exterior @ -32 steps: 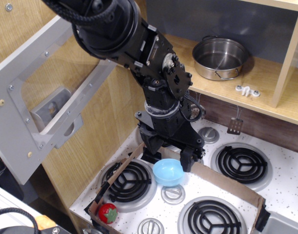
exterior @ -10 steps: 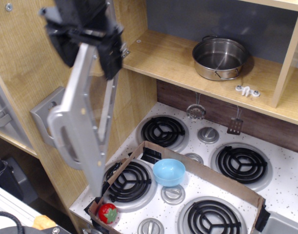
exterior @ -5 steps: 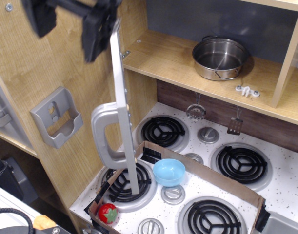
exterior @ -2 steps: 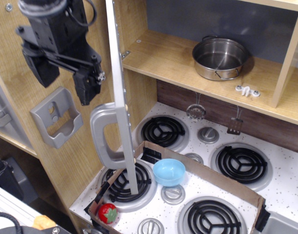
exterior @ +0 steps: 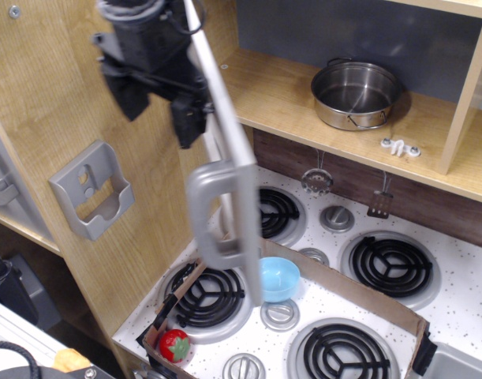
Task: Close microwave
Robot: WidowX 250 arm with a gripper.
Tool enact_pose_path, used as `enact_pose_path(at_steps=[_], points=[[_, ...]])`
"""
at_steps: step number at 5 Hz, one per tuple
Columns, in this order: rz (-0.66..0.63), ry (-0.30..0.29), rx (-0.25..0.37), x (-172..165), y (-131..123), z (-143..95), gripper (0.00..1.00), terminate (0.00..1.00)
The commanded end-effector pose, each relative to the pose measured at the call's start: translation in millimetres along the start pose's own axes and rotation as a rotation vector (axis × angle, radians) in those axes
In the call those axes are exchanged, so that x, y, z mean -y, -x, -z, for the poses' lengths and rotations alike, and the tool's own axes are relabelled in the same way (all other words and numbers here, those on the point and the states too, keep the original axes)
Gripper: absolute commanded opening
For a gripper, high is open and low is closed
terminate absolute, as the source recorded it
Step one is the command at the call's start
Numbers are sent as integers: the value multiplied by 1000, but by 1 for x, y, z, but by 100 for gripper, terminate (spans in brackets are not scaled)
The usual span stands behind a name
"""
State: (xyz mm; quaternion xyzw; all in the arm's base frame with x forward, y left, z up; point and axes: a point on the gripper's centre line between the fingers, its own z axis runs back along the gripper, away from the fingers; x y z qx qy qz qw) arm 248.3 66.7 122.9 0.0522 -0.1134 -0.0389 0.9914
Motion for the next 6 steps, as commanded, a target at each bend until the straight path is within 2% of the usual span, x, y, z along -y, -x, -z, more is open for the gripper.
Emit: enact_pose_path(at_steps=[1, 3, 5, 6], points=[[107, 24, 192, 27, -55, -4, 100, 0], [237, 58, 248, 40, -101, -4, 100, 0], [312, 34, 285, 47, -130, -8, 100, 0], [336, 28, 315, 49, -139, -11, 100, 100]])
